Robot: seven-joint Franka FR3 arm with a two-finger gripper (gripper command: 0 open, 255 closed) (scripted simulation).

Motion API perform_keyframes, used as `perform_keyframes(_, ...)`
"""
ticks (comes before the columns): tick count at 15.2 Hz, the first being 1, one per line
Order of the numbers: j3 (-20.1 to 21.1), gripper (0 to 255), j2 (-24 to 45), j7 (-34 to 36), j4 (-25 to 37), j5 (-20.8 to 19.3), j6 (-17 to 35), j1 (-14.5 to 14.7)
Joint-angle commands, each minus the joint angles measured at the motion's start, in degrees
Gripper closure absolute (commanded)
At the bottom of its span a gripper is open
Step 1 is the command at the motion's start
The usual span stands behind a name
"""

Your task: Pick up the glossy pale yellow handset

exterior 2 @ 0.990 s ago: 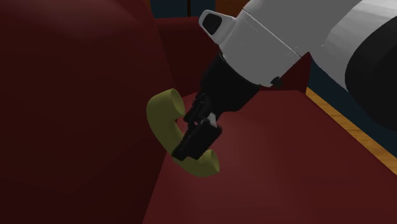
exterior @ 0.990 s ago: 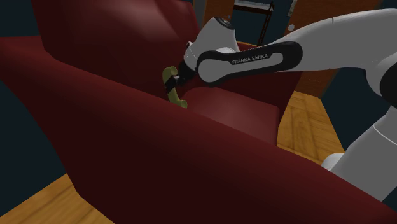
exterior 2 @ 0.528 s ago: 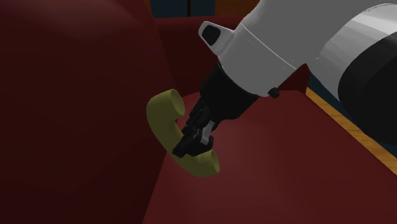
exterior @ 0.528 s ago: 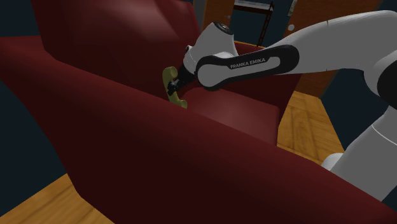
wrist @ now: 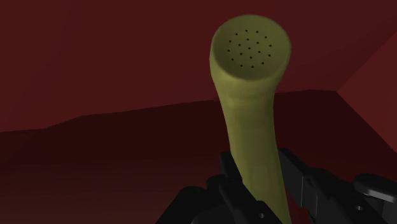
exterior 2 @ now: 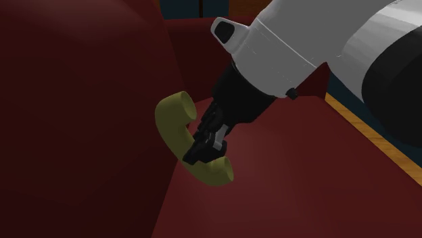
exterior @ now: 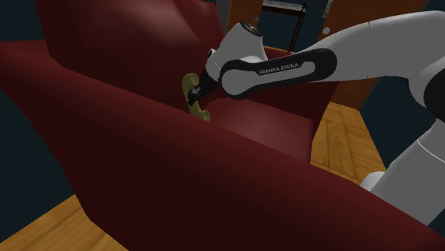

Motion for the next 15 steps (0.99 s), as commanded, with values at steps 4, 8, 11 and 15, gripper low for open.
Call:
perform_keyframes(4,-0.1,255,-0.9,-0.3,2.7,0.4,-3.6,0.0)
perform_keyframes(8,-0.1,255,-1.5,-0.5,5.2,0.6,-6.6,0.0)
perform_keyframes(11,-0.1,255,-1.7,-0.7,7.2,0.7,-8.9,0.0)
perform_keyframes(15,-0.2,255,-1.9,-0.8,8.7,0.8,-10.5,0.0)
